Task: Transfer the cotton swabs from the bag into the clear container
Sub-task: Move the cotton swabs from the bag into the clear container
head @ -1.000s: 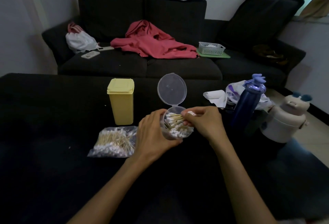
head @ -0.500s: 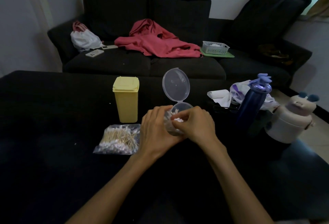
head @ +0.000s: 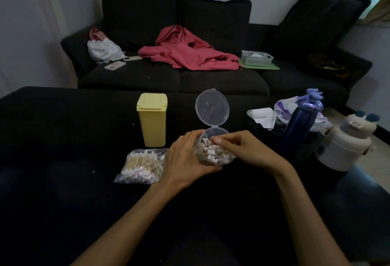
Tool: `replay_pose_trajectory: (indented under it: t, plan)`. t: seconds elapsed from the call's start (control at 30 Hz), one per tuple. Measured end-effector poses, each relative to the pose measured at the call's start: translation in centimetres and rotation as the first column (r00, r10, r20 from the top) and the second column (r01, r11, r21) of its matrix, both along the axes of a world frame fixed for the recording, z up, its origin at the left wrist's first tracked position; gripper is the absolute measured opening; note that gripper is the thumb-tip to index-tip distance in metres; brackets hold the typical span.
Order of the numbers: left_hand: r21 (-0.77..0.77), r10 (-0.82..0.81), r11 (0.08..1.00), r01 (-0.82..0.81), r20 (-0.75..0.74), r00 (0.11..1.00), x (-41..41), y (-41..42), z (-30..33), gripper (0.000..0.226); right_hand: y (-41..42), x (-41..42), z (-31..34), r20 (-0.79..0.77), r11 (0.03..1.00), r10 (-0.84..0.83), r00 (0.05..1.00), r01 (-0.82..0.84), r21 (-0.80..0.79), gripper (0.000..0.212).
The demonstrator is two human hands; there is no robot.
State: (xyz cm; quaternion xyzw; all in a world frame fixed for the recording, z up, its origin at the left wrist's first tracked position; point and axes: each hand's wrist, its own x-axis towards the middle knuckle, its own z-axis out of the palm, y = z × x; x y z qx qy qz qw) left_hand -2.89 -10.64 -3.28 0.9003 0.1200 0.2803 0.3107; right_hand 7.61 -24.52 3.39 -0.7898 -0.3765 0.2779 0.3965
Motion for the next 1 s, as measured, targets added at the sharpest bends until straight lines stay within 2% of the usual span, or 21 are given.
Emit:
replay_pose_trajectory:
  t: [0.2,0.3,0.37,0.43,0.53,0.6,0.7,0.77,0.87,1.0]
  plan:
    - [-0.065,-0.021,0.998,0.018,-0.045,0.999,0.3,0.2,0.1,0.091,0.2,0.0,-0.8,0.132,0.995,0.027,0.991,-0.013,-0.103,0.027]
    - [-0.133,-0.029,0.991,0.023,-0.045,0.999,0.5,0.1,-0.1,0.088,0.9,-0.4,-1.5,0.331,0.997,0.006,0.943,0.022,-0.080,0.020]
    - [-0.196,-0.036,0.980,0.028,-0.035,0.999,0.4,-0.1,-0.1,0.083,1.1,-0.8,-1.6,0.411,0.995,0.024,0.911,0.016,-0.094,0.017]
    - [-0.257,-0.041,0.966,0.031,-0.033,0.999,0.3,-0.3,-0.3,0.079,1.1,-0.9,-1.7,0.378,0.998,-0.006,0.926,0.028,-0.052,0.011]
    - [-0.305,-0.020,0.952,0.000,-0.064,0.998,0.5,-0.4,-0.9,0.080,0.3,-0.6,-1.3,0.284,0.983,-0.154,0.946,0.119,0.137,0.016]
    - [-0.315,0.000,0.949,-0.033,-0.106,0.994,0.9,-0.4,-1.3,0.084,-0.4,0.0,-0.9,0.215,0.958,-0.245,0.945,0.201,0.204,0.017]
    - [-0.335,0.026,0.939,-0.078,-0.157,0.987,1.9,-0.3,-1.8,0.086,-1.1,1.8,-2.2,0.183,0.929,-0.370,0.911,0.359,0.093,0.020]
    - [-0.301,0.040,0.948,-0.104,-0.213,0.976,2.7,-0.4,-1.8,0.089,-1.0,2.7,-3.8,0.092,0.898,-0.437,0.895,0.439,-0.005,0.026]
    - [-0.200,0.081,0.969,-0.149,-0.313,0.946,3.6,-0.4,-1.9,0.097,-0.4,2.9,-5.3,-0.041,0.888,-0.459,0.887,0.459,-0.009,0.029]
    - [-0.006,0.158,0.985,-0.174,-0.393,0.906,4.0,-0.5,-1.8,0.096,0.2,3.5,-6.2,-0.041,0.875,-0.482,0.875,0.483,0.028,0.022]
